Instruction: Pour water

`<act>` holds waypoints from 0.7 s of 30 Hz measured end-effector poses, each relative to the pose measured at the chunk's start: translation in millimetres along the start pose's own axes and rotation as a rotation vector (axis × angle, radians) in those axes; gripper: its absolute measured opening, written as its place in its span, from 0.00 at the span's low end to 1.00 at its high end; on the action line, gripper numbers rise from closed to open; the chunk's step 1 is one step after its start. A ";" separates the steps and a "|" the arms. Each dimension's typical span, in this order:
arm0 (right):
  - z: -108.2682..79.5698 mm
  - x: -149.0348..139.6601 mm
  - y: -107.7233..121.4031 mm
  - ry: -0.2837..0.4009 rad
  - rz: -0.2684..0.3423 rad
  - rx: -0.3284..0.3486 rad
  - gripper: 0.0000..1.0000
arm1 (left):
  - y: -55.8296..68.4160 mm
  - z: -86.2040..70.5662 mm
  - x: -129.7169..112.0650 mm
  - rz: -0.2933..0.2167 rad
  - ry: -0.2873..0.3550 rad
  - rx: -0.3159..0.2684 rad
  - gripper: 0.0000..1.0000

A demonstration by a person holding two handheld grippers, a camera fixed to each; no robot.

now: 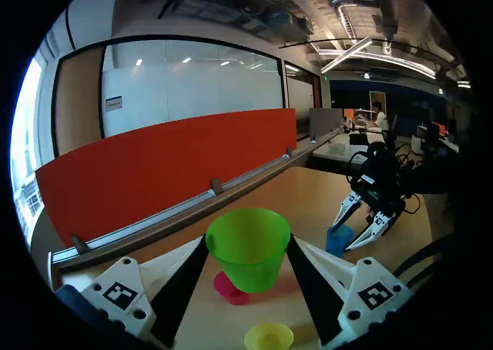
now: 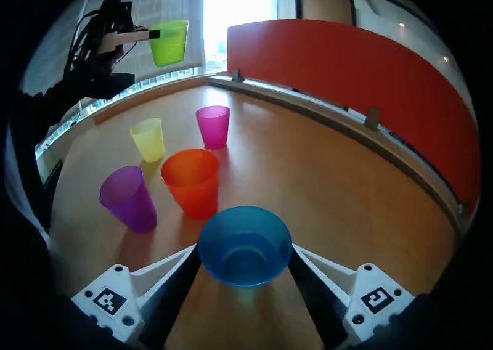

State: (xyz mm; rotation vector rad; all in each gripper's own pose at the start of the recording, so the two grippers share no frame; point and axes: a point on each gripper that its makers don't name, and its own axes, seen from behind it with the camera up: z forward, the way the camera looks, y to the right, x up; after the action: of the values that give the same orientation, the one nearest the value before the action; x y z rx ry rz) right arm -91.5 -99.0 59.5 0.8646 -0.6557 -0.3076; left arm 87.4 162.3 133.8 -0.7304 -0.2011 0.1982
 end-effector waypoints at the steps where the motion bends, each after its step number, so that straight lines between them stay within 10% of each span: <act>1: -0.1 -0.2 0.0 0.000 0.001 0.000 0.95 | 0.4 0.1 0.1 0.001 0.000 -0.001 0.88; 21: -6.3 17.1 -3.1 0.109 0.026 -0.021 0.90 | -1.5 -2.4 -0.7 0.009 0.003 0.014 0.89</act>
State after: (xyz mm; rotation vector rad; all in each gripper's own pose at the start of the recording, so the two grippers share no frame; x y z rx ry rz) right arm -74.4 -105.6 61.0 0.8460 -0.5610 -0.2421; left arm 87.5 159.4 133.0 -0.7177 -0.1936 0.2068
